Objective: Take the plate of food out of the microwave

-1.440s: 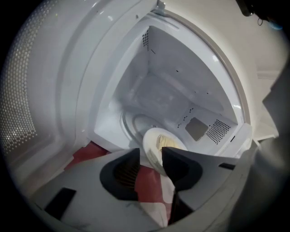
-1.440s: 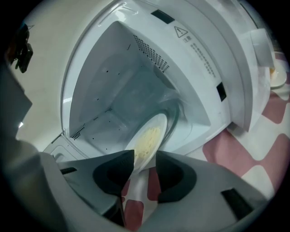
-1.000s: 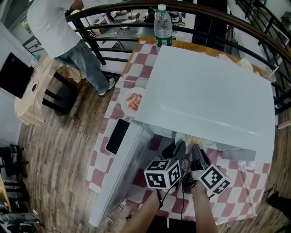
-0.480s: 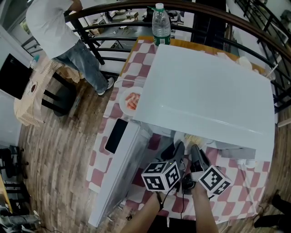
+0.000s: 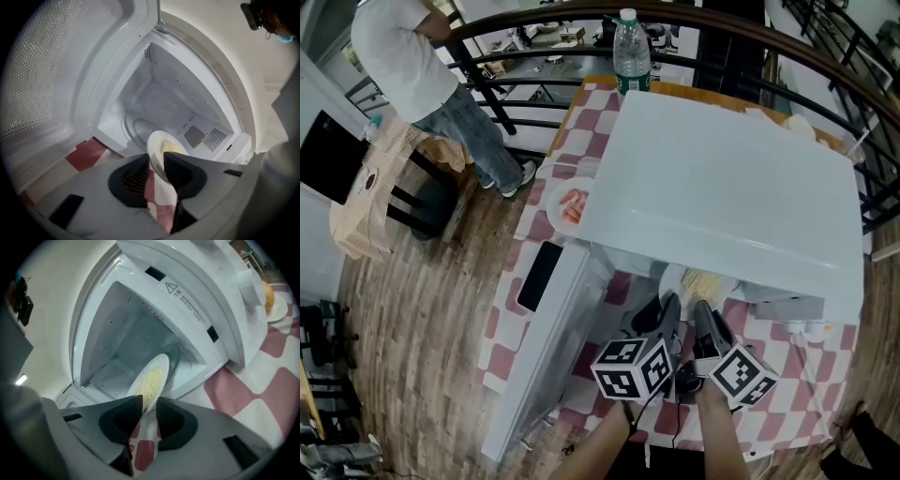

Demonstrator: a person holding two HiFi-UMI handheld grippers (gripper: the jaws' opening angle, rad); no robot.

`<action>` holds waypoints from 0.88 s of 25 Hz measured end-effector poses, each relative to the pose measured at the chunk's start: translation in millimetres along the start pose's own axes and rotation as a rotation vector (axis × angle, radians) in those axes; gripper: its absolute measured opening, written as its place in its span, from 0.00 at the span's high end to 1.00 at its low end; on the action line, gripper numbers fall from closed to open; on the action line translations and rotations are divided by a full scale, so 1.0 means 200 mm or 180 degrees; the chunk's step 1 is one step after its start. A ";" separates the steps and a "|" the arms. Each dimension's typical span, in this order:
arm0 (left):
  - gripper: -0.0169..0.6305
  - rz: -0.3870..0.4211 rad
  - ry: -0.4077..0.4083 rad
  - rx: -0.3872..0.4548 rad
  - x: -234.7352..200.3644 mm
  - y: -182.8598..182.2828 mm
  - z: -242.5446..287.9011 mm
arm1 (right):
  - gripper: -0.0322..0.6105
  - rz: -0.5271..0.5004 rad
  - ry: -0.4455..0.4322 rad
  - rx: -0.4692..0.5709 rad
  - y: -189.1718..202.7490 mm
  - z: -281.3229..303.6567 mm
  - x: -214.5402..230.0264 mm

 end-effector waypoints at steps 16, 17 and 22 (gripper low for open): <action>0.80 -0.0047 -0.0044 0.0194 0.12 0.06 -0.22 | 0.81 -0.0057 -0.0173 -0.0046 0.01 -0.22 -0.09; 0.80 -0.0052 -0.0050 0.0211 0.13 0.06 -0.24 | 0.81 -0.0065 -0.0185 -0.0051 0.02 -0.23 -0.10; 0.80 -0.0099 -0.0103 0.0276 0.14 0.10 -0.32 | 0.81 -0.0118 -0.0245 -0.0098 0.04 -0.30 -0.12</action>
Point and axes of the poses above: the fingertips, and each gripper's own axes: z forward along the fingers, x to its right, y out of its underside, the point moved 1 cm from there along -z, backward along the fingers, and after that the axes turned 8 degrees about -y, right-handed, at the moved point
